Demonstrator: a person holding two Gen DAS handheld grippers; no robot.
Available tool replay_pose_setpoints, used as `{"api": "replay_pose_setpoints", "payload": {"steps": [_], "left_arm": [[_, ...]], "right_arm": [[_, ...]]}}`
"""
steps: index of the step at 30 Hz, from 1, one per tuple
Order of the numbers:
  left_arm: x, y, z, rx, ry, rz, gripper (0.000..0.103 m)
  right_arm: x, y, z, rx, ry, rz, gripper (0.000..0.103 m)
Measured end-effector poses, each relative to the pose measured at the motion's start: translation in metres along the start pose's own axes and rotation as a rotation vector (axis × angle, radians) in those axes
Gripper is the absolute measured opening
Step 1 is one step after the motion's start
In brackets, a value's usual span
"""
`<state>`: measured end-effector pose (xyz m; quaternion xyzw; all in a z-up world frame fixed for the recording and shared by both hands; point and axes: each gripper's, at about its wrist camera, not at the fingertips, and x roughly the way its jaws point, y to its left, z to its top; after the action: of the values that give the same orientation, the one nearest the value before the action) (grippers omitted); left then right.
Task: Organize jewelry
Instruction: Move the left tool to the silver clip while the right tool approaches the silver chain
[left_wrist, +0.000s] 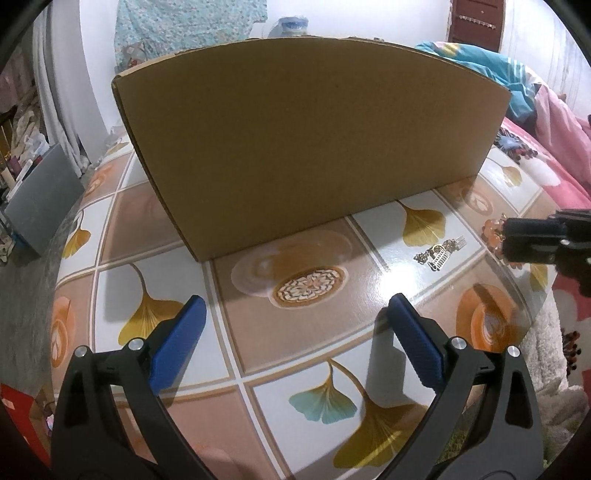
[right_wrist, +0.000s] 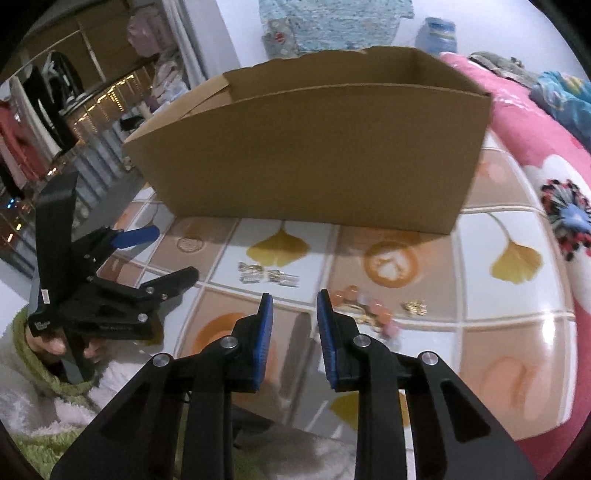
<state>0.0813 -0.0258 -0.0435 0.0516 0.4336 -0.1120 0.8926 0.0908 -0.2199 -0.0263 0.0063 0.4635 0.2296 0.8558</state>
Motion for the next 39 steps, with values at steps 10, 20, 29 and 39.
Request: {"api": "replay_pose_setpoints", "payload": {"steps": [10, 20, 29, 39], "left_arm": [[-0.014, -0.02, 0.013, 0.049, -0.062, -0.144, 0.094], [-0.006, -0.076, 0.021, 0.242, -0.036, -0.247, 0.037], [0.004, -0.082, 0.024, 0.282, 0.018, -0.21, 0.021], [0.007, -0.083, 0.031, 0.302, 0.045, -0.22, 0.008]], "right_arm": [[0.006, -0.005, 0.004, 0.055, -0.019, 0.007, 0.024], [0.005, -0.015, 0.001, 0.105, -0.046, 0.015, 0.024], [0.001, -0.023, -0.002, 0.12, -0.064, 0.038, 0.024], [-0.002, -0.027, -0.004, 0.135, -0.076, 0.053, 0.024]]}}
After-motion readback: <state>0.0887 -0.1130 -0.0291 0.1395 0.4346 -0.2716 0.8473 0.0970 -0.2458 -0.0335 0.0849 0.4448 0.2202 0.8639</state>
